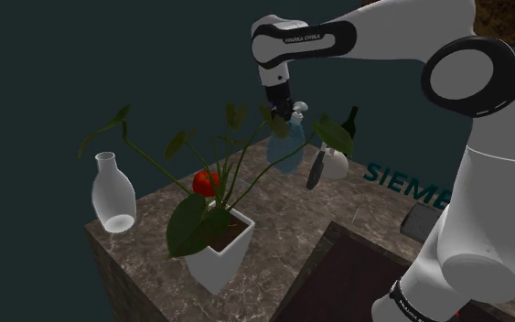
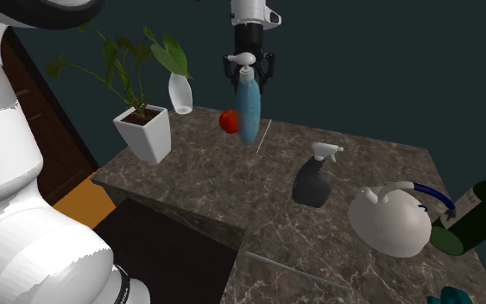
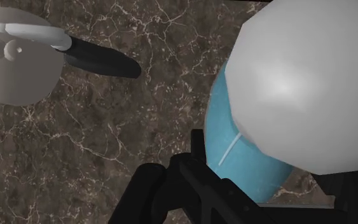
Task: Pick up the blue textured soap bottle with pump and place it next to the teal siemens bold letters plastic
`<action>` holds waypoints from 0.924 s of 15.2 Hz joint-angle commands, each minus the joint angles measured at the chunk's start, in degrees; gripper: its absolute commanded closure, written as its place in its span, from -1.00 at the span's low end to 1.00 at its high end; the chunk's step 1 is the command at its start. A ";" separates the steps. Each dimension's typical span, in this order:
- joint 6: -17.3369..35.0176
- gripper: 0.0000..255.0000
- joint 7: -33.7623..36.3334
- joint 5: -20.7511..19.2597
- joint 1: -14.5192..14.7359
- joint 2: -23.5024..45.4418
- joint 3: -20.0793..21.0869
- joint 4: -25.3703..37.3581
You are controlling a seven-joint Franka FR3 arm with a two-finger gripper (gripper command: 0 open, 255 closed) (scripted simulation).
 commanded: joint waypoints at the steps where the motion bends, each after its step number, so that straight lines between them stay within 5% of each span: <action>1: -1.77 1.00 -0.29 -0.05 0.05 -0.09 0.00 1.70; 14: 0.03 1.00 -7.44 -5.97 -3.97 -22.41 -3.97 -20.42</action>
